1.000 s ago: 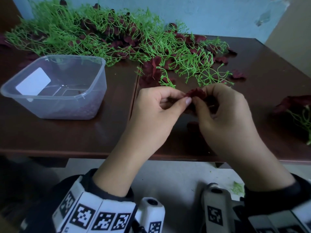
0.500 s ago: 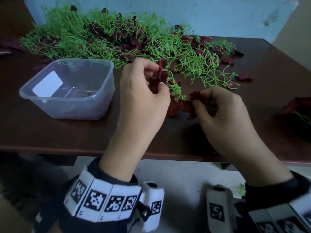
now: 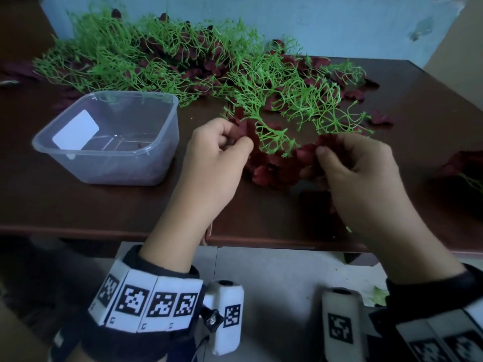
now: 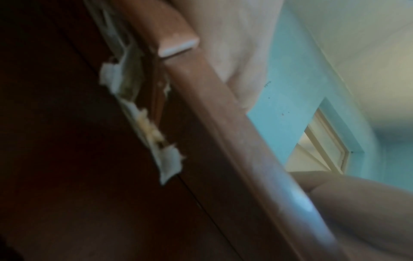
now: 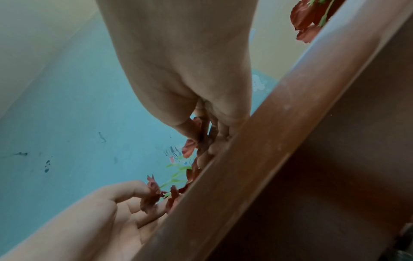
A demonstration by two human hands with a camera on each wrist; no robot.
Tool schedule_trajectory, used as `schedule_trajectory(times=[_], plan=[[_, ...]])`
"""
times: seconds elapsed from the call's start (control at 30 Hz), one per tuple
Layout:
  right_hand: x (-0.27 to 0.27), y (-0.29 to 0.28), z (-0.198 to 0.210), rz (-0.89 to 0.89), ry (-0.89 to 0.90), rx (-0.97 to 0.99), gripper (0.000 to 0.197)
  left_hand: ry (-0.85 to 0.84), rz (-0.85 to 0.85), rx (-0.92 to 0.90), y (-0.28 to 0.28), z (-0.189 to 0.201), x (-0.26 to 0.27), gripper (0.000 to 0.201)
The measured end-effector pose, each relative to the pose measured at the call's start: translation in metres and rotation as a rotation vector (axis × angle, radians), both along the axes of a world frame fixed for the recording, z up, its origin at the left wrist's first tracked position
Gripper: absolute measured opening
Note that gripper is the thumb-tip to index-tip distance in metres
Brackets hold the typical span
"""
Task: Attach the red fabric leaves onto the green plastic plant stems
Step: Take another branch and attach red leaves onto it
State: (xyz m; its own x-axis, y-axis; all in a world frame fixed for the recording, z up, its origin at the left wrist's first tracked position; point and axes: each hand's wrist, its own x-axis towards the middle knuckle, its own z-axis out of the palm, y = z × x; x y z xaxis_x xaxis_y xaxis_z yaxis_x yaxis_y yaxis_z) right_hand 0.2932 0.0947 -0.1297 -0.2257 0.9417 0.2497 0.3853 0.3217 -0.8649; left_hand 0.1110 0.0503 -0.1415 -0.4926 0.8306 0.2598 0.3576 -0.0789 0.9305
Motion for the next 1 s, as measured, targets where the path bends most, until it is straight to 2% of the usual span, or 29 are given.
schedule_trajectory(times=[0.1, 0.2, 0.3, 0.4, 0.43, 0.5, 0.57, 0.7, 0.83, 1.0], plan=[[-0.003, 0.0, 0.001, 0.033, 0.173, -0.134, 0.02, -0.176, -0.048, 0.015, 0.0, 0.004, -0.001, 0.03], [-0.006, 0.0, 0.002, 0.096, 0.367, -0.284, 0.023, -0.392, -0.119, 0.028, -0.001, 0.009, 0.002, 0.016], [-0.007, 0.001, 0.003, 0.117, 0.439, -0.368, 0.025, -0.475, -0.144, 0.04, -0.001, 0.012, 0.005, 0.029], [-0.007, -0.001, 0.006, 0.097, 0.466, -0.361, 0.026, -0.397, -0.13, 0.042, -0.001, 0.011, 0.003, 0.017], [-0.007, -0.003, 0.006, 0.079, 0.454, -0.325, 0.025, -0.373, -0.128, 0.042, -0.002, 0.011, 0.003, 0.023], [-0.004, -0.006, 0.009, 0.024, 0.377, -0.172, 0.022, -0.312, -0.121, 0.03, -0.003, 0.011, 0.003, 0.034], [0.0, -0.01, 0.013, 0.003, 0.346, -0.014, 0.021, -0.256, -0.119, 0.029, -0.004, 0.012, 0.004, 0.033], [0.003, -0.016, 0.018, 0.076, 0.358, 0.186, 0.02, -0.136, -0.129, 0.039, -0.007, 0.014, 0.006, 0.03], [0.006, -0.011, 0.013, 0.147, 0.3, 0.119, 0.02, -0.054, -0.158, 0.058, -0.009, 0.015, 0.008, 0.017], [0.005, -0.004, 0.009, 0.172, 0.262, -0.082, 0.023, -0.082, -0.209, 0.097, -0.008, 0.016, 0.012, 0.02]])
